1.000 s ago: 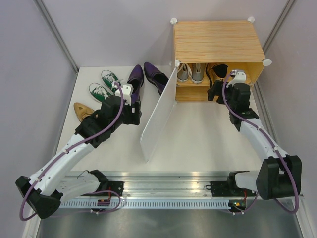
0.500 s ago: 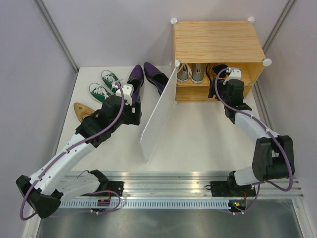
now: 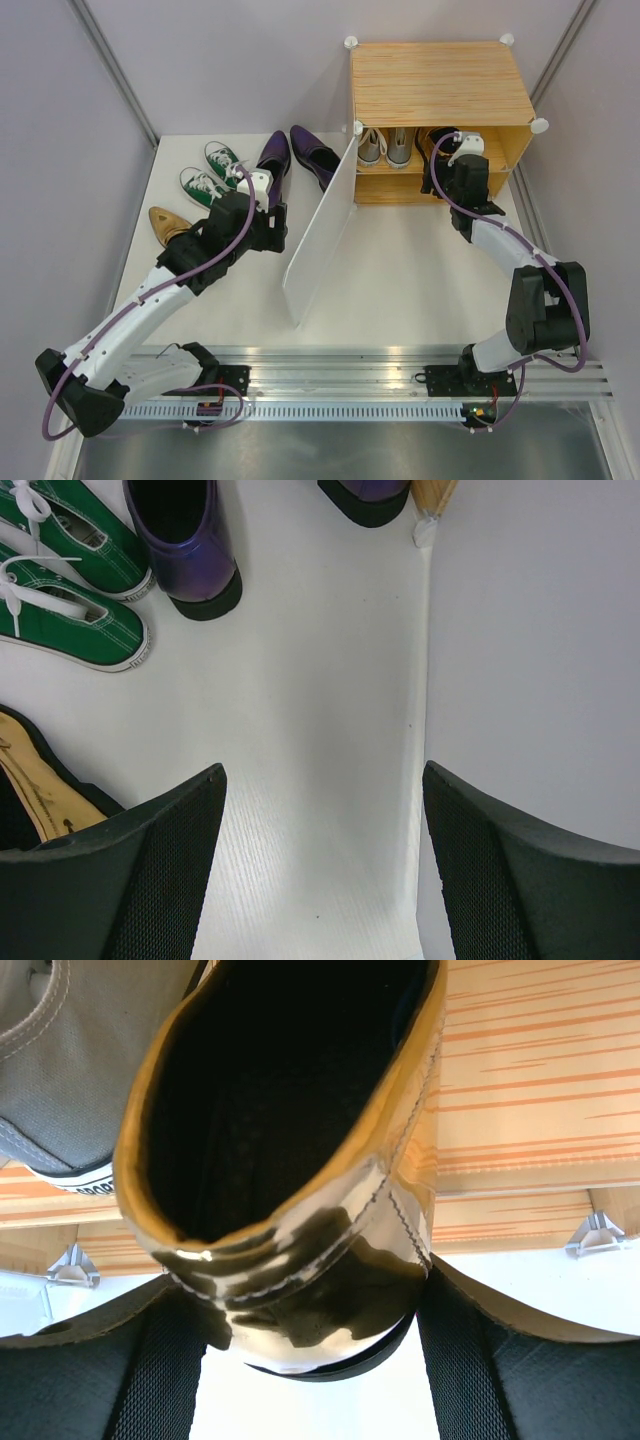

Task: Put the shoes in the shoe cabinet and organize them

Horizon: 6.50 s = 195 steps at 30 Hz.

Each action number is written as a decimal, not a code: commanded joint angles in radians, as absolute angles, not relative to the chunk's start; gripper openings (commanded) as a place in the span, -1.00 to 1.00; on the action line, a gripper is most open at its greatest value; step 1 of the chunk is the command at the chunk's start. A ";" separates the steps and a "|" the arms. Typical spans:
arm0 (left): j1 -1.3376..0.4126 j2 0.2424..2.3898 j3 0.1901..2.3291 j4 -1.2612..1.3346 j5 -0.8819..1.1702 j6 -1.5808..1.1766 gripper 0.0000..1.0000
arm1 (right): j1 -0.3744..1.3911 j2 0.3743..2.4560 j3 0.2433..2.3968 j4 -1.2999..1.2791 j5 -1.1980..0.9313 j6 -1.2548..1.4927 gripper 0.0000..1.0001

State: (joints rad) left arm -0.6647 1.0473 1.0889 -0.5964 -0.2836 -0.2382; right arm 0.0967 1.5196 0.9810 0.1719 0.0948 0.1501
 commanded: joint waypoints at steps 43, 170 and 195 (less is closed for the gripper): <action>-0.670 1.052 1.088 -0.580 -0.279 -0.196 0.65 | 0.051 1.665 1.163 0.248 0.060 0.138 0.45; -0.673 1.052 1.088 -0.580 -0.236 -0.193 0.67 | 0.115 1.646 1.026 0.341 0.132 0.252 -0.04; -0.673 1.054 1.088 -0.581 -0.244 -0.189 0.67 | 0.092 1.747 1.163 0.357 0.161 0.273 -0.15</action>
State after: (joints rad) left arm -0.6701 1.0588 1.0889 -0.5964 -0.2520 -0.2234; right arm 0.1120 1.6962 1.0927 0.3233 0.1303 0.2737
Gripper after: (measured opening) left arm 0.833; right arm 0.425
